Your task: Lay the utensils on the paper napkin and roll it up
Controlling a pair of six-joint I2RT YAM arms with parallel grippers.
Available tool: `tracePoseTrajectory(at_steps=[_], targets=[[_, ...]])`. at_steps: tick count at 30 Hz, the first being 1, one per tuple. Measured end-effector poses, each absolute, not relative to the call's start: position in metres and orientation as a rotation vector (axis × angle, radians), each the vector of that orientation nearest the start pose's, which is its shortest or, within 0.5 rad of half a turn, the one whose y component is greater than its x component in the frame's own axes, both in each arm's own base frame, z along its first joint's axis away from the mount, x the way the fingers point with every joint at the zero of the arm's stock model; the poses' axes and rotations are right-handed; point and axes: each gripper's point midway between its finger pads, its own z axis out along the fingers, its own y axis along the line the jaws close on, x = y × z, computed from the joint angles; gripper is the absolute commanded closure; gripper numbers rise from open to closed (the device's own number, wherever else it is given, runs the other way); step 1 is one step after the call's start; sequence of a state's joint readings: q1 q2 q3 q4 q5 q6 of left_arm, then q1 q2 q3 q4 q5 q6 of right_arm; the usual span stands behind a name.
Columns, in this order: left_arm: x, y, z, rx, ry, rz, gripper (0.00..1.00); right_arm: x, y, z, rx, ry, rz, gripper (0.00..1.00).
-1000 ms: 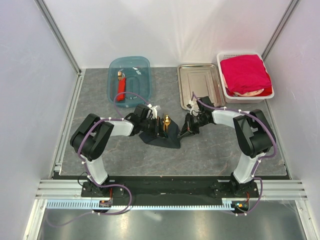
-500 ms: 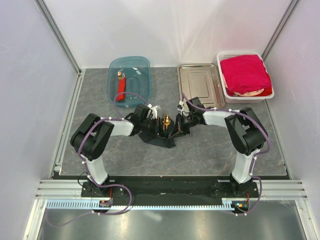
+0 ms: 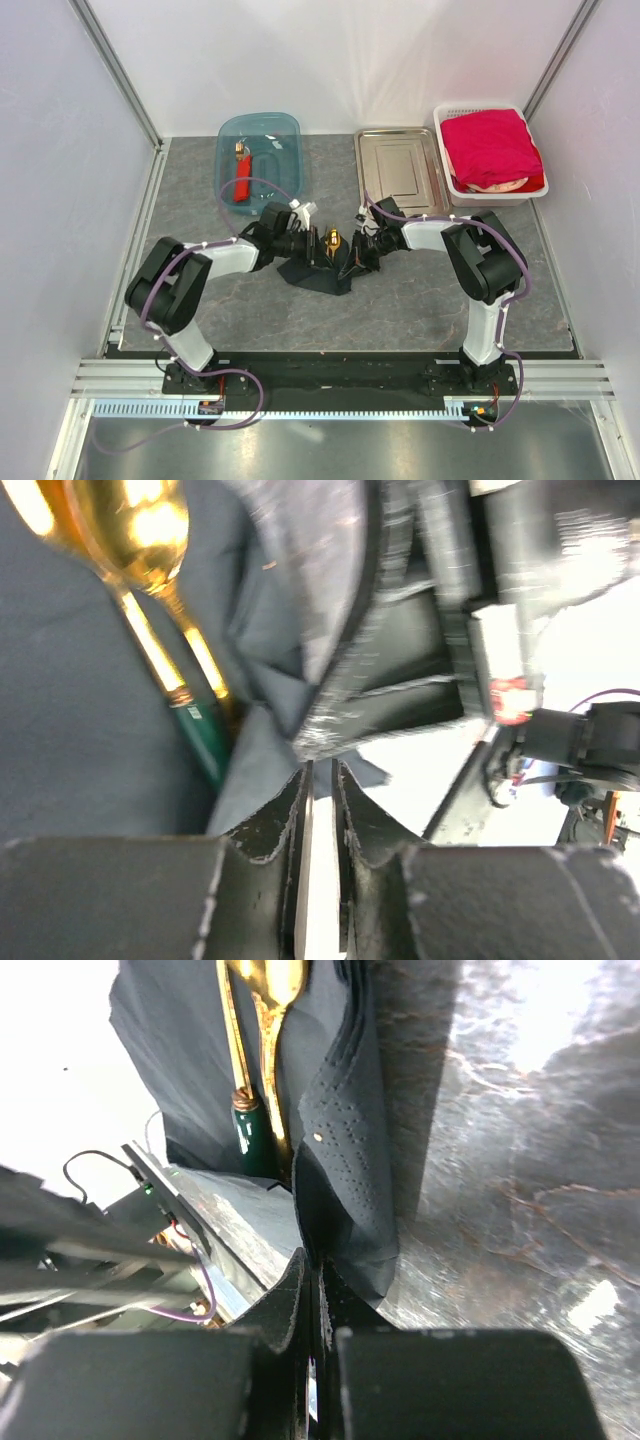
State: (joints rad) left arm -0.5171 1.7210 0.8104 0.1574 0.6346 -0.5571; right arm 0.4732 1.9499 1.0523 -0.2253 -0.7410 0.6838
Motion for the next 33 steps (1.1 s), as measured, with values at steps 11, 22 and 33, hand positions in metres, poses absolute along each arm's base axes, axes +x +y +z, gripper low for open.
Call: tracePoseTrajectory(at_steps=[11,22,33], targets=[[0.259,-0.255,0.069,0.293,2.470,-1.242,0.81,0.271,0.289,0.023,0.032,2.902,1.249,1.00],[0.241,-0.247,0.031,0.259,2.623,-1.219,0.88,0.270,0.289,0.023,0.031,2.907,1.244,1.00],[0.244,-0.247,0.016,0.216,2.662,-1.198,0.93,0.273,0.298,0.030,0.036,2.892,1.269,1.00]])
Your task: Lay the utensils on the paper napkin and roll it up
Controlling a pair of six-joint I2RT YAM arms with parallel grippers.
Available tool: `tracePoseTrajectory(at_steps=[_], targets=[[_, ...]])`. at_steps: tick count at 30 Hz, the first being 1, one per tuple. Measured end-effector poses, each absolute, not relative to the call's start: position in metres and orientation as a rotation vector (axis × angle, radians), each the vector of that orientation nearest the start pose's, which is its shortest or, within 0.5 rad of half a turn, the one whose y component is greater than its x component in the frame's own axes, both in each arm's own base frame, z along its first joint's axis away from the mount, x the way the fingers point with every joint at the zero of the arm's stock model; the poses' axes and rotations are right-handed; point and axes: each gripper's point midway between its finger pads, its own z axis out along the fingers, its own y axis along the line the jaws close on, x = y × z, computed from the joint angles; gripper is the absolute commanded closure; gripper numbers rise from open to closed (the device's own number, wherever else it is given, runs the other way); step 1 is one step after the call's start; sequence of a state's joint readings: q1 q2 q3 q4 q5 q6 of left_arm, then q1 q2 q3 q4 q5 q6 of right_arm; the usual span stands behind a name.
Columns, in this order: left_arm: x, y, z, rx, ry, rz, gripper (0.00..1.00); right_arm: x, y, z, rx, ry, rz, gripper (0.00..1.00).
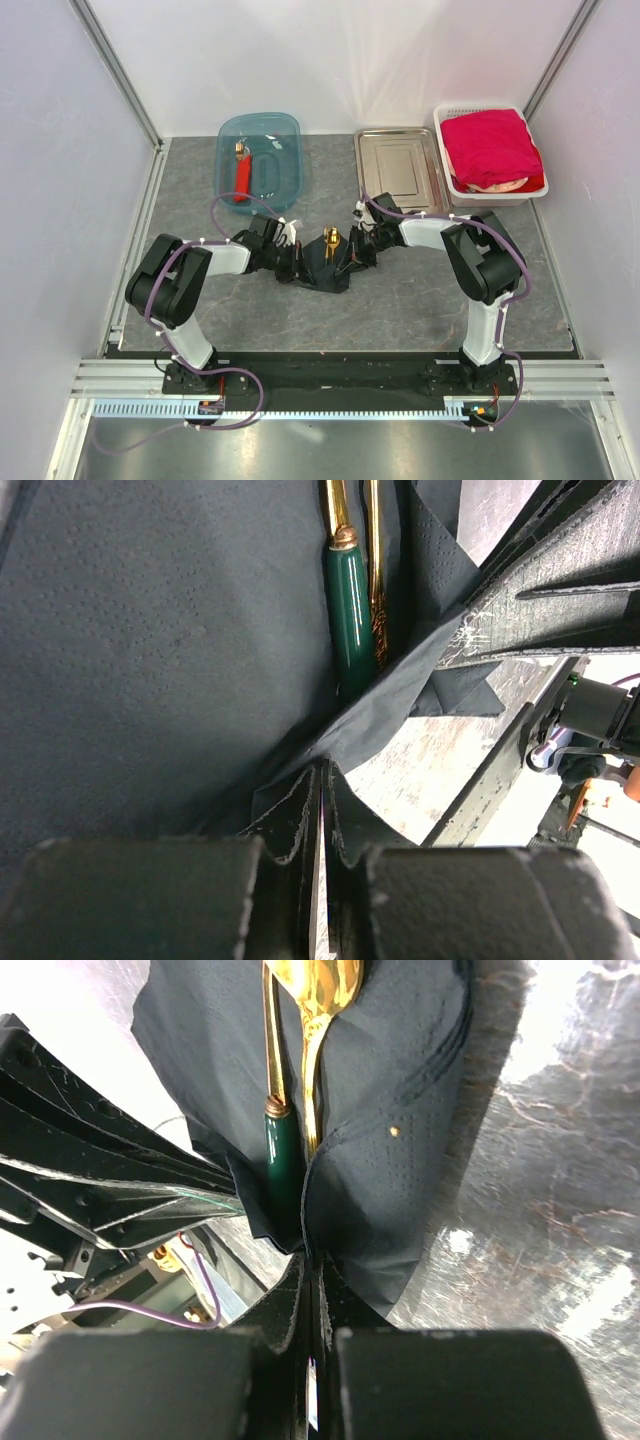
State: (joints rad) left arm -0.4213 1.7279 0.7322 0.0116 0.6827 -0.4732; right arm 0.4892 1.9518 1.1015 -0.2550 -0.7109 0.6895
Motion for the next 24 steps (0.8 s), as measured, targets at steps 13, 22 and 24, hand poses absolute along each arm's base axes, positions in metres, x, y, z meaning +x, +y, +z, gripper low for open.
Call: tracePoseTrajectory(at_steps=[13,22,24], targets=[[0.247,-0.249,0.017,0.203,2.652,-1.205,0.88,0.273,0.309,0.033,0.081,2.886,1.280,1.00],[0.257,-0.254,0.038,0.220,2.561,-1.230,0.58,0.274,0.304,0.030,0.085,2.899,1.225,1.00],[0.260,-0.255,0.043,0.229,2.538,-1.233,0.56,0.274,0.301,0.028,0.085,2.902,1.208,1.00]])
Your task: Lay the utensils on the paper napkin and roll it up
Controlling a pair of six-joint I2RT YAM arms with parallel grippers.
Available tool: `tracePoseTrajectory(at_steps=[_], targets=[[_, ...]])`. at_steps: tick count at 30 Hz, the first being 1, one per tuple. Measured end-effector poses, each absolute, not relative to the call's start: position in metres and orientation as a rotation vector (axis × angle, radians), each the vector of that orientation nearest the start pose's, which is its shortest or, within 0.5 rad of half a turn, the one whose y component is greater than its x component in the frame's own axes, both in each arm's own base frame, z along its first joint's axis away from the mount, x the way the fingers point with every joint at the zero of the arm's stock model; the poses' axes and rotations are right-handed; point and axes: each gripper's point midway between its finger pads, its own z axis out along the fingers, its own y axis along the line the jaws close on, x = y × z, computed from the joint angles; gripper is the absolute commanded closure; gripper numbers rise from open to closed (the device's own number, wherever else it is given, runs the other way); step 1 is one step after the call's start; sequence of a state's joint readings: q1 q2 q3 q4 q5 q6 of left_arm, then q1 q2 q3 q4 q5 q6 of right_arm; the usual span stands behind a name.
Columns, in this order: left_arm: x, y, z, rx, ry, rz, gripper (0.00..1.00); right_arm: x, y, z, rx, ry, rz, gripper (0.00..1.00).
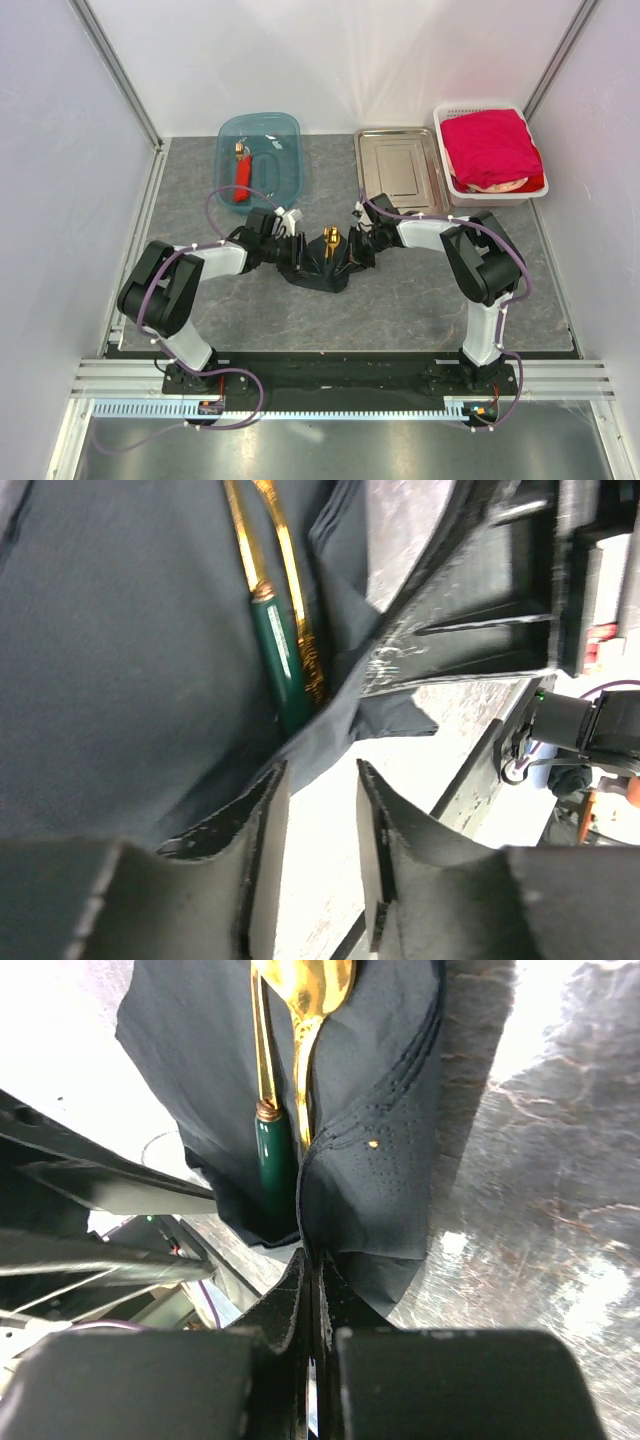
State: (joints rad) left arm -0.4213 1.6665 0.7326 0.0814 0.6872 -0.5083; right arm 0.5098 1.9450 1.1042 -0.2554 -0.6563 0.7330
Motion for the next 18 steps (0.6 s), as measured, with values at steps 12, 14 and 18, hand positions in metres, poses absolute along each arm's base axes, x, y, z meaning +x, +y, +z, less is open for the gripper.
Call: tracePoseTrajectory(at_steps=[12,14,18], targets=[[0.281,-0.266,0.062,0.339,2.438,-1.217,0.47,0.277,0.300,0.029,0.067,2.898,1.193,1.00],[0.281,-0.267,0.059,0.356,2.440,-1.212,0.47,0.278,0.300,0.029,0.061,2.895,1.193,1.00],[0.279,-0.268,0.051,0.380,2.458,-1.202,0.51,0.278,0.300,0.029,0.061,2.895,1.193,1.00]])
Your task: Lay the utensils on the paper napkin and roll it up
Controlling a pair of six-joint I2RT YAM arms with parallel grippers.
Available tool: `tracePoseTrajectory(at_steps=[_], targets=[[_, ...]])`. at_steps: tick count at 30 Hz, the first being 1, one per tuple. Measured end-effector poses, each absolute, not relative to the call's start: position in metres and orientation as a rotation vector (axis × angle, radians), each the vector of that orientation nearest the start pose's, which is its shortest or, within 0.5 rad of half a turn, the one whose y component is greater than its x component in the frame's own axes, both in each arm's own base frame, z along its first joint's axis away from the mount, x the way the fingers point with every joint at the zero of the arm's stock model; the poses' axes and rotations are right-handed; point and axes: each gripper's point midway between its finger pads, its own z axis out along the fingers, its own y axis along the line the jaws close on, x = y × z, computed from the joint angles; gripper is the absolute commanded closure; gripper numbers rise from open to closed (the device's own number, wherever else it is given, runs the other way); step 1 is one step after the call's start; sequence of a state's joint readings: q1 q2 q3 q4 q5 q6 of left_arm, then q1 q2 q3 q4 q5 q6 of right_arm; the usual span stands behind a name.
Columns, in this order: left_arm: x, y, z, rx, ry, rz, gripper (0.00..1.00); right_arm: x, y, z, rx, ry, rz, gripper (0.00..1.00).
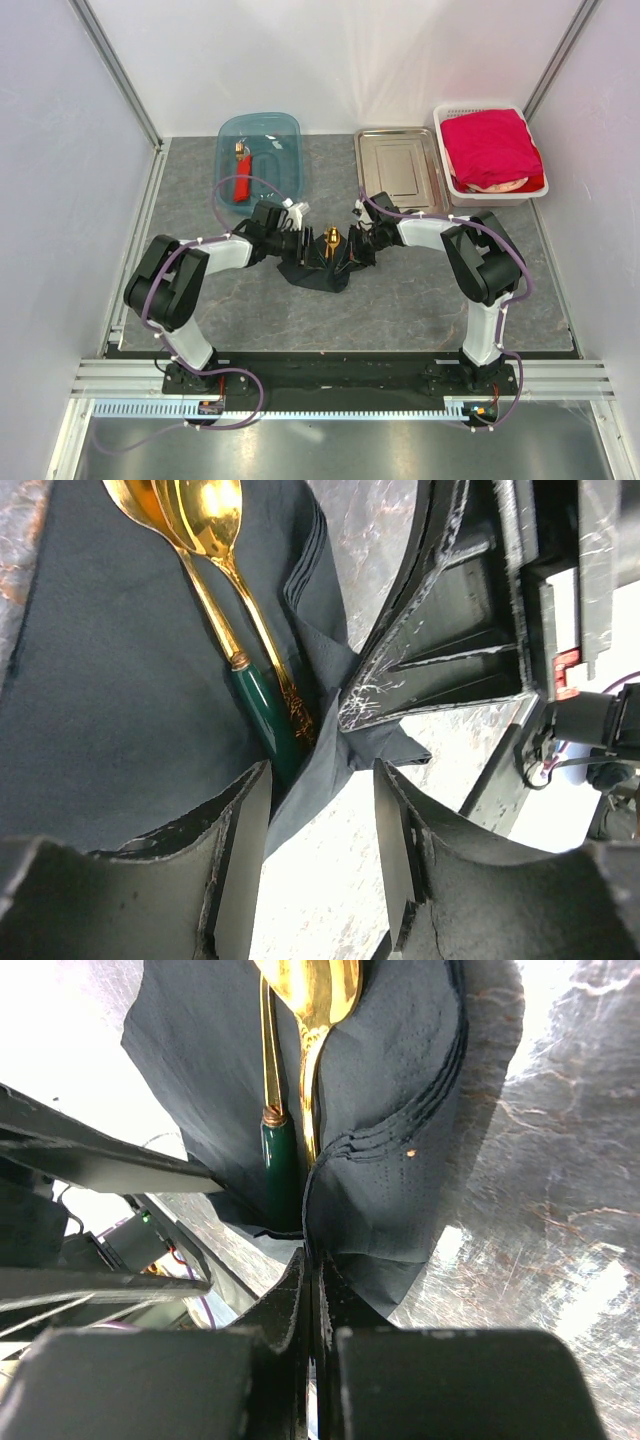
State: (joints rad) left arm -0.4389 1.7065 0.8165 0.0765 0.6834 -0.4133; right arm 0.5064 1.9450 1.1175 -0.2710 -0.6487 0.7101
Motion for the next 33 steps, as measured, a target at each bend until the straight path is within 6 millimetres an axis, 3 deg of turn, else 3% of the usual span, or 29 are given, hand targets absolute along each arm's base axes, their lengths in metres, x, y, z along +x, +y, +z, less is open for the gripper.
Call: tracePoseTrajectory(at_steps=[4,5,8,14,33], targets=[[0.277,-0.268,0.048,0.397,2.461,-1.197,0.61,0.278,0.300,0.030,0.060,2.893,1.194,1.00],[0.277,-0.268,0.048,0.402,2.460,-1.196,0.70,0.278,0.300,0.030,0.059,2.893,1.194,1.00],[0.277,-0.269,0.045,0.410,2.463,-1.192,0.83,0.279,0.300,0.030,0.052,2.890,1.194,1.00],[0.281,-0.270,0.033,0.399,2.493,-1.187,0.96,0.279,0.301,0.032,0.039,2.887,1.198,1.00],[0.295,-0.265,0.021,0.250,2.535,-1.098,0.98,0.285,0.311,0.056,0.056,2.825,1.316,1.00]])
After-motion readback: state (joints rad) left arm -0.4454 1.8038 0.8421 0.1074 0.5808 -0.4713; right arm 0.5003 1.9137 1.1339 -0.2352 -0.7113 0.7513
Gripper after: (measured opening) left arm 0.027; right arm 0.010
